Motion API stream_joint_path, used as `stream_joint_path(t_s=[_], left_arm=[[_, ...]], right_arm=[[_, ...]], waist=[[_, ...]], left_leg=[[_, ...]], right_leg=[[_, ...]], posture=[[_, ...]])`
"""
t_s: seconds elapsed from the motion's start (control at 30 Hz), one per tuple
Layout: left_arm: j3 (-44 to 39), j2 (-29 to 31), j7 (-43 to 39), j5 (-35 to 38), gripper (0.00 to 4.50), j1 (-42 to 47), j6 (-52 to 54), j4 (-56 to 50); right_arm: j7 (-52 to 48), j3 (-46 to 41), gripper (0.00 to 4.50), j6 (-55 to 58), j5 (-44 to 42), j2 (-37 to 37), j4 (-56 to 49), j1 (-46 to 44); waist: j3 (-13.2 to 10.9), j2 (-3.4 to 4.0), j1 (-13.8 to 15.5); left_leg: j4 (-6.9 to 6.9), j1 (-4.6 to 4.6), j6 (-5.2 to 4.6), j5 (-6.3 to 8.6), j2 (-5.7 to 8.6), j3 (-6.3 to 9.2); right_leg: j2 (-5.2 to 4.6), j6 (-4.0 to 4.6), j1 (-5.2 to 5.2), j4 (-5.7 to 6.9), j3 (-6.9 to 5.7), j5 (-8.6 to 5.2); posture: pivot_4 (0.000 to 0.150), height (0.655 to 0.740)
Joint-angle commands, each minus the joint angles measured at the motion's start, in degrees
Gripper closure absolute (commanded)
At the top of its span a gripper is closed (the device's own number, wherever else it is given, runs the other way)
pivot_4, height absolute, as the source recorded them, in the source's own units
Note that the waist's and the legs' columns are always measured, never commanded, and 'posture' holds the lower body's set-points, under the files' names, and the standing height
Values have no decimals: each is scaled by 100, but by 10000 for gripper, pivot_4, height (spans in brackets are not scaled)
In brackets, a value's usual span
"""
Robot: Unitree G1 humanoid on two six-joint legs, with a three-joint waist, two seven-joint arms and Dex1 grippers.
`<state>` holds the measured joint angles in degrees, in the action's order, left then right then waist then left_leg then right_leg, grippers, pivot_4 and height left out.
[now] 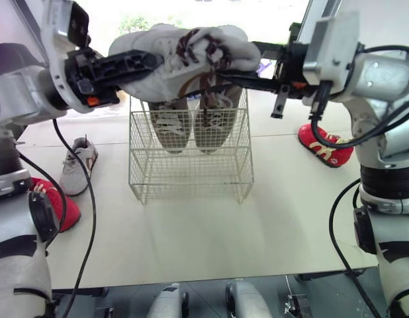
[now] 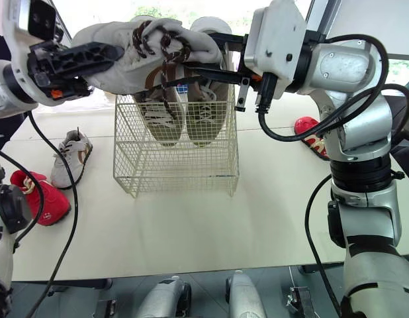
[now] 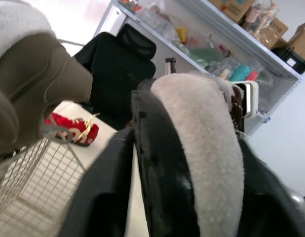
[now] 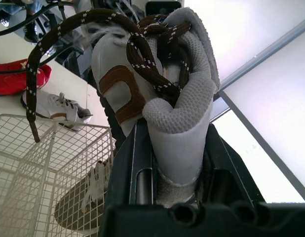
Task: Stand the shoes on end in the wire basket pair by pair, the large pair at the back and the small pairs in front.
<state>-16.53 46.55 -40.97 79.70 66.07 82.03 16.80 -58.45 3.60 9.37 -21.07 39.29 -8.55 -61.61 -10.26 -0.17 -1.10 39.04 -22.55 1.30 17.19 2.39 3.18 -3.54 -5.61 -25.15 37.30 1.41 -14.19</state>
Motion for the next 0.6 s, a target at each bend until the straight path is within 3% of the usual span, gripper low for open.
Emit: stream_joint_path(t_s=[0.03, 0.07, 0.17, 0.33, 0.43, 0.5, 0.6], left_arm=[[-198, 55, -67, -101, 42080, 193, -21, 94], [-258, 34, -38, -108, 42080, 231, -53, 174], [-412, -19, 33, -79, 42312, 272, -103, 291], [-1145, -274, 719, 473, 42312, 168, -349, 360], [-1606, -718, 1387, 937, 42312, -7, -832, 27], [-1704, -1180, 1711, 1110, 42312, -202, -1269, -541], [-1716, -1918, 2072, 1226, 42312, -448, -1992, -1310]], right_arm=[[64, -202, 38218, -63, 16, 2, -97, -113], [96, -208, 38218, -68, 46, -3, -85, -112], [64, -275, 27042, 226, -140, 28, -97, -50], [874, -1241, 1501, 1721, -1167, -27, -23, 391], [2008, -2138, 659, 2937, -2882, -707, -256, 759], [3086, -2526, 659, 3171, -4099, -1531, -441, 890], [4360, -2454, 659, 3022, -5050, -2829, -822, 1001]], waist=[[0, 0, 3], [0, 0, 10], [0, 0, 14], [0, -1, 23], [1, -3, 36], [2, -3, 26], [3, -2, 4]], left_leg=[[0, 0, 0, 0, 0, 0], [0, 0, 0, 0, 0, 0], [1, 0, 0, 0, 1, 0], [2, -3, 0, 0, 0, 3], [1, -6, 0, 0, 0, 8], [1, -4, 5, -3, -2, 11], [0, -8, 11, -6, -3, 10]], right_leg=[[0, 0, 0, -1, 0, 0], [0, 0, 0, 0, 0, 0], [-1, 0, 1, -1, 0, 0], [-3, 0, 0, -2, -1, 0], [-9, 1, -1, -3, 3, 0], [-11, 1, 0, 0, 3, 1], [-11, 2, -9, 8, 6, 1]], posture=[[1500, 7400], [1500, 7400], [1500, 7400], [1500, 7400], [1500, 7400], [1500, 7400], [1500, 7400]])
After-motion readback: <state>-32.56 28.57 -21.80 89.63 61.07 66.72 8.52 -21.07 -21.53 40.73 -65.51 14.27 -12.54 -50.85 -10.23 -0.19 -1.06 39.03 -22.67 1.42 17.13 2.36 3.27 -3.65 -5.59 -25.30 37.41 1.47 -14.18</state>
